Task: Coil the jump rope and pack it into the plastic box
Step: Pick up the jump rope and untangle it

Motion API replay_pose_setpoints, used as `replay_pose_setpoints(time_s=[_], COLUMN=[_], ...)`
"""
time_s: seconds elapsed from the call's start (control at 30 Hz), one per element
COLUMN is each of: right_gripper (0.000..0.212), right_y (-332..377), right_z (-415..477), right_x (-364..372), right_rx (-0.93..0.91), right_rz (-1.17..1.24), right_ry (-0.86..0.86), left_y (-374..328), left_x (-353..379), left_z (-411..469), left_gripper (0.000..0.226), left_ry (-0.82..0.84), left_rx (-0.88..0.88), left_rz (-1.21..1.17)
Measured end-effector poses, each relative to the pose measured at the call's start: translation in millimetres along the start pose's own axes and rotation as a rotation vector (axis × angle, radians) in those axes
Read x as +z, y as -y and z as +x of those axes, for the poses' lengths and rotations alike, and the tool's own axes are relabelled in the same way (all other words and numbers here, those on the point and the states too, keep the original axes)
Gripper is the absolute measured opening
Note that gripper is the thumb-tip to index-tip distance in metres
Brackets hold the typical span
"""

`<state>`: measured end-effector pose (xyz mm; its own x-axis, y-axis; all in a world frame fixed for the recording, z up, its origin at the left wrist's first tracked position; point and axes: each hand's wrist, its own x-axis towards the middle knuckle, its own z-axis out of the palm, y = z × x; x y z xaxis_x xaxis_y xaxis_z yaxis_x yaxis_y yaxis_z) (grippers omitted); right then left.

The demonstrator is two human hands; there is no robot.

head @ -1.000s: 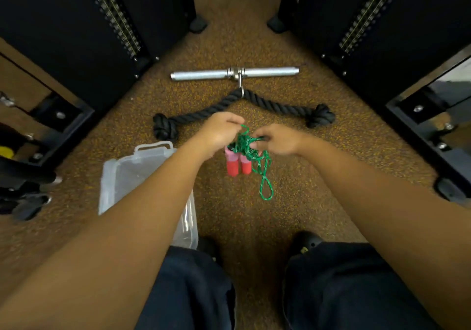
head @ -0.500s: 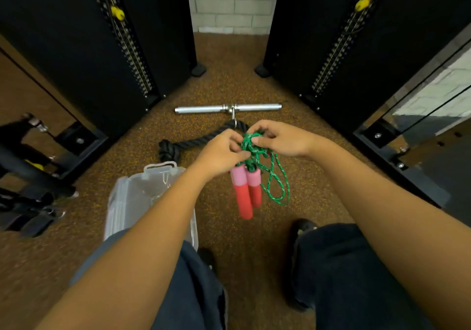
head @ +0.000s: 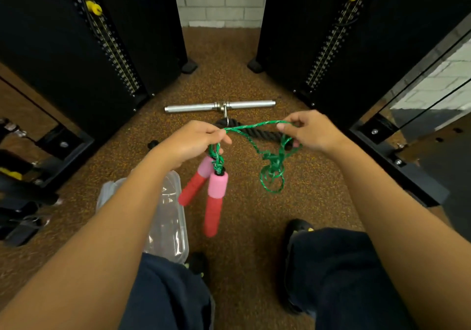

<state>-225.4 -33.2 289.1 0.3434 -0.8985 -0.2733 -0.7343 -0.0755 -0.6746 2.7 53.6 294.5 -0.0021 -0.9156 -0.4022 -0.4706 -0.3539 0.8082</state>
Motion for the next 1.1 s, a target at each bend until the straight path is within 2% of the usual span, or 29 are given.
replay_pose_setpoints(time_s=[0.1,0.23,0.4,0.5,0.6,0.67,0.77,0.87,1.0,1.1], right_gripper=[0.030,0.032,0.026,0.026,0.028,0.026,0.027,0.030,0.031,0.031], right_y=[1.4,3.4,14.8,23.7,32.7,35.8,37.9,37.5,34.1,26.5], right_z=[-1.0,-4.9,-9.6,-9.2,-8.4,-7.9,-7.4,-5.8,-1.5,1.9], right_x=[-9.5,-7.3,3.9,11.0,11.9,9.7,6.6,6.6,2.4,1.1], right_rx=[0.044,0.051,0.079,0.124,0.232,0.295,0.375,0.446,0.500,0.488], right_rz=[-0.122,-0.115,0.228,0.381,0.585,0.714,0.875,1.024,1.056,0.820], right_ry=[-0.105,-0.050,0.140,0.197,0.231,0.238,0.244,0.239,0.187,0.111], left_y=[0.0,-4.5,-11.2,-14.4,-17.2,-15.5,-12.9,-8.3,-7.9,-9.3], left_x=[-1.6,0.4,14.5,26.6,35.8,38.4,43.5,49.9,50.7,42.3], left_z=[5.0,8.7,6.8,6.3,4.4,5.4,7.1,12.6,14.7,14.0], left_gripper=[0.030,0.026,0.013,0.027,0.032,0.034,0.050,0.039,0.025,0.009], left_ry=[-0.062,-0.120,-0.026,0.014,0.073,0.145,0.262,0.229,0.234,0.182], left_rx=[0.018,0.032,0.004,0.000,0.055,0.068,0.043,0.071,0.047,0.024], left_rz=[0.046,0.039,0.011,0.053,0.104,0.200,0.311,0.353,0.258,0.135])
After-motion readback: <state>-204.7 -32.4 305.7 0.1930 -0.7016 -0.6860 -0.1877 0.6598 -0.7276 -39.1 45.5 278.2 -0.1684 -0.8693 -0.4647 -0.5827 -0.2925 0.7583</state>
